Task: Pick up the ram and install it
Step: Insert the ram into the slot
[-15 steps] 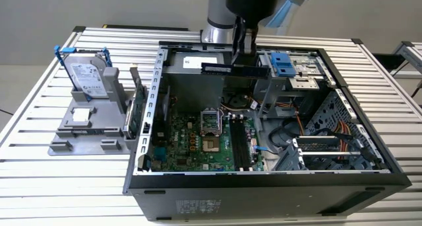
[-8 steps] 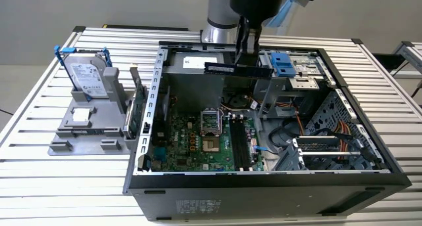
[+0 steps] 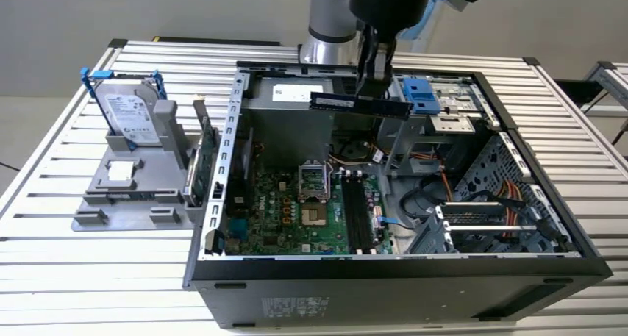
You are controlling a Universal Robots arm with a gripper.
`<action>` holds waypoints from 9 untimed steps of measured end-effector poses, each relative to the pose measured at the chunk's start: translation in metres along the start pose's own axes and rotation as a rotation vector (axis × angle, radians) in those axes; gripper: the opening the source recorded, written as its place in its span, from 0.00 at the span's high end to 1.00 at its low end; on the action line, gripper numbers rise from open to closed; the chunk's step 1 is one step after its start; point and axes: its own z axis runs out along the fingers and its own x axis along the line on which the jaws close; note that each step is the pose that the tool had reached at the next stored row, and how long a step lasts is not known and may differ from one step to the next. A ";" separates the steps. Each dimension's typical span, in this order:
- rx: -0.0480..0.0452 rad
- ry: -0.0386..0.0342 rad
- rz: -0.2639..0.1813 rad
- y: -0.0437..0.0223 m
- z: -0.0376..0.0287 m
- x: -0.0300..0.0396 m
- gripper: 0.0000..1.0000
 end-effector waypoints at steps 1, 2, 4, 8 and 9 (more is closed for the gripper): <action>-0.0002 0.0000 0.002 -0.0011 0.0000 0.0000 1.00; -0.0003 0.0000 0.004 -0.0021 0.0000 0.0000 1.00; -0.0005 0.0000 0.008 -0.0041 0.0000 0.0002 1.00; -0.0009 0.0001 0.014 -0.0077 -0.0001 0.0017 1.00; -0.0010 0.0001 0.015 -0.0085 -0.0001 0.0024 1.00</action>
